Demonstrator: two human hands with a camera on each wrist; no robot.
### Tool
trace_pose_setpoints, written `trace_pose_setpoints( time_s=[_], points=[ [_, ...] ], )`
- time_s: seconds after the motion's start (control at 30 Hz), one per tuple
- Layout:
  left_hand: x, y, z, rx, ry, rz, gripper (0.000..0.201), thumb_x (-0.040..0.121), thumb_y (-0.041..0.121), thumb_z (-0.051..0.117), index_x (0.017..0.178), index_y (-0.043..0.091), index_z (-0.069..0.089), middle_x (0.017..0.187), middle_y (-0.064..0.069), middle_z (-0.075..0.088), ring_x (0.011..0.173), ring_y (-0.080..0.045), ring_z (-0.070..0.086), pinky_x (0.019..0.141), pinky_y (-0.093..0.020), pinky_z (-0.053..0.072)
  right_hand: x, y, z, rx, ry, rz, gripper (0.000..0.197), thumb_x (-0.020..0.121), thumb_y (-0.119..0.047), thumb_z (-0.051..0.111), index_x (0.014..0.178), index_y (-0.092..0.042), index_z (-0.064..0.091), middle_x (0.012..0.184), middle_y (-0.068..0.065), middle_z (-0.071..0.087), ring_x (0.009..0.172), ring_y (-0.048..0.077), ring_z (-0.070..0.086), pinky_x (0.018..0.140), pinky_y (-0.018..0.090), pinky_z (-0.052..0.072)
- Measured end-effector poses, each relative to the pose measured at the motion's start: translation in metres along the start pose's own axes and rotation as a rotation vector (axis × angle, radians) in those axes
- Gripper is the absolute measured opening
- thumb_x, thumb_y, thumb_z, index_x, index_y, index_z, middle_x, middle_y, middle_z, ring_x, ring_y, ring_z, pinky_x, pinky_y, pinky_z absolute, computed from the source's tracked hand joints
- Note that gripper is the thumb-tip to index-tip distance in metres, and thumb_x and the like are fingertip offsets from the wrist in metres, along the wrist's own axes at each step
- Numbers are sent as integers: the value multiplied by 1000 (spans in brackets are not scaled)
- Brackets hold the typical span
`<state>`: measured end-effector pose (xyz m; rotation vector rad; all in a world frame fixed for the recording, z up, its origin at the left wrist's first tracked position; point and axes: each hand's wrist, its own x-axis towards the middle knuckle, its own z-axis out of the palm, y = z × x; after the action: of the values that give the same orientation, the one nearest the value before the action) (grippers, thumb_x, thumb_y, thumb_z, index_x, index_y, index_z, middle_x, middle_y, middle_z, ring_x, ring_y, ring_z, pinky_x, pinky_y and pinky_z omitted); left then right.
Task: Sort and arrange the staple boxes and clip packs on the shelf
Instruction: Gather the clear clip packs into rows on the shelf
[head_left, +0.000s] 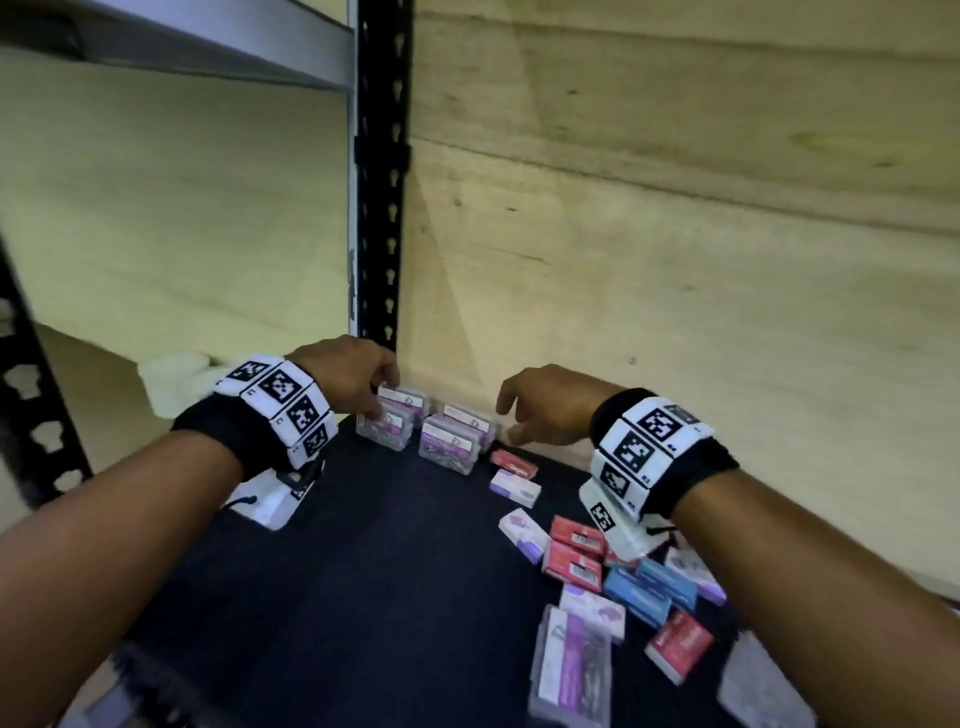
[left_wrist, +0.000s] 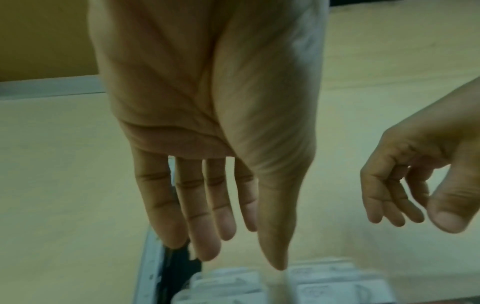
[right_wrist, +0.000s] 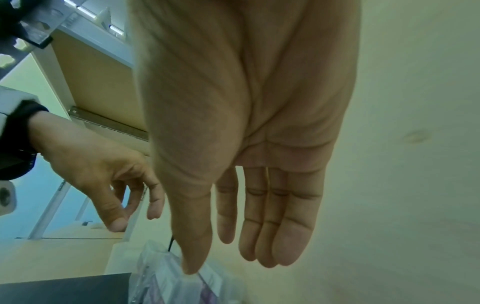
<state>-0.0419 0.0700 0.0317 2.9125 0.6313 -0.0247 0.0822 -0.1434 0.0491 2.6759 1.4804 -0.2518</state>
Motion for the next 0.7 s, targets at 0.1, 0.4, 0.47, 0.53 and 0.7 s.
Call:
trace_pose_setpoints(
  time_s=[0.1, 0.4, 0.47, 0.53, 0.7],
  points=[
    [-23, 32, -2, -50, -46, 81, 32, 80, 32, 78, 109, 29, 63, 107, 9, 63, 97, -11, 60, 86, -28, 49, -32, 12, -3, -16, -20, 49, 45, 92, -36, 67, 133, -21, 55, 125, 0, 63, 109, 21, 59, 88, 31, 44],
    [-96, 128, 21, 27, -202, 246, 36, 85, 57, 63, 103, 25, 68, 99, 6, 69, 93, -13, 63, 89, -30, 50, -134, 31, 13, 9, -58, 116, 35, 90, -38, 68, 122, -27, 61, 116, -7, 65, 102, 17, 59, 90, 33, 48],
    [-108, 142, 31, 47, -253, 243, 42, 86, 61, 59, 103, 23, 67, 96, 2, 72, 90, -16, 65, 86, -31, 51, -155, 34, 23, 36, -82, 115, 28, 90, -35, 69, 116, -26, 64, 106, -9, 66, 96, 15, 60, 84, 30, 48],
    [-116, 153, 43, 59, -304, 236, 49, 86, 64, 56, 103, 19, 66, 89, -1, 73, 83, -17, 65, 81, -31, 50, -176, 36, 34, 47, -128, 113, 24, 91, -33, 69, 113, -23, 65, 94, -11, 63, 85, 12, 60, 75, 26, 44],
    [-135, 170, 64, 84, -350, 248, 61, 87, 66, 53, 112, 12, 64, 93, -6, 73, 73, -16, 61, 78, -32, 50, -212, 32, 55, 98, -247, 127, 28, 89, -36, 70, 114, -25, 66, 105, -3, 72, 95, 16, 68, 89, 31, 53]
  ],
)
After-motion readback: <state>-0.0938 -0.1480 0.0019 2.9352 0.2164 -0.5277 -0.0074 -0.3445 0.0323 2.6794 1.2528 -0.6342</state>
